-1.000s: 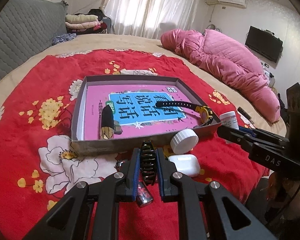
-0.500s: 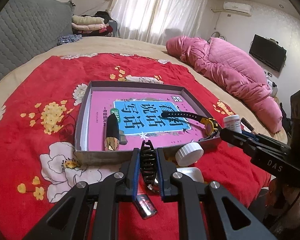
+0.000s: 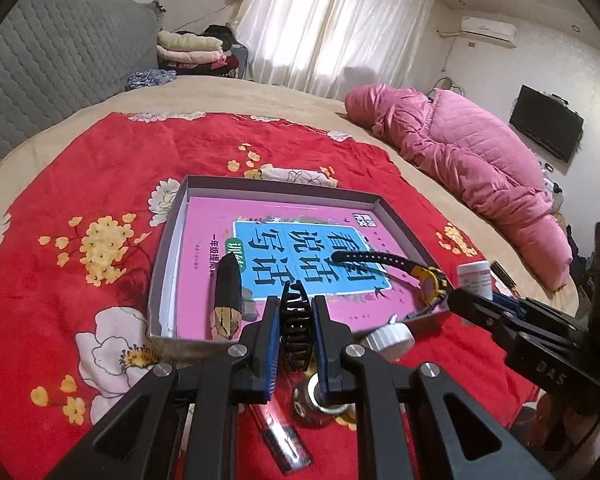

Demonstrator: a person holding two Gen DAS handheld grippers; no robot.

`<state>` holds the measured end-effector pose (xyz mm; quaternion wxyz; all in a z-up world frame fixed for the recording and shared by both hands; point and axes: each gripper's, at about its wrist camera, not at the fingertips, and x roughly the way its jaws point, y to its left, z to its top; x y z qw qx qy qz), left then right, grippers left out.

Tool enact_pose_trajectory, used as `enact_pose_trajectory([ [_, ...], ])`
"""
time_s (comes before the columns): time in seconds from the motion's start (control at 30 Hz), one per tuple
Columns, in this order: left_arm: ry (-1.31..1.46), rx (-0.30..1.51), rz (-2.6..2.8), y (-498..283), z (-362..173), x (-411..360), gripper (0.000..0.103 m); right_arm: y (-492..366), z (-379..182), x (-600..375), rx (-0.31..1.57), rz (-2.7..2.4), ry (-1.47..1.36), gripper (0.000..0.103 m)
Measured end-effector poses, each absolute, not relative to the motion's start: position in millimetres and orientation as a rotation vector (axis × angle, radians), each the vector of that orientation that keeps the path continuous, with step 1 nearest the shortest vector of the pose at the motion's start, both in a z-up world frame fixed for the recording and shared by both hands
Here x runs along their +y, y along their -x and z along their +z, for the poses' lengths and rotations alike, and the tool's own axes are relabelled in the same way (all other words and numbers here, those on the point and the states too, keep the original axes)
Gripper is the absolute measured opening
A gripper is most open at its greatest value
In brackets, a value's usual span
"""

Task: Organize rigid objects
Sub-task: 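Lift the pill bottle with the right tool while the left tool carries the clip over the box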

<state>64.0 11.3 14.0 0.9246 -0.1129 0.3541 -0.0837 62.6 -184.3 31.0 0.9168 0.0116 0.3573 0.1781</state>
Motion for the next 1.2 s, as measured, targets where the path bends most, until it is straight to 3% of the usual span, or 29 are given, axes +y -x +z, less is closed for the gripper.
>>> enact_pose_trajectory([
  [1.2,0.245,0.749,-0.244,-110.7,3.0,18.6,0.016,-100.4,40.3,-174.5,0.770,0.286,-0.064,0.027],
])
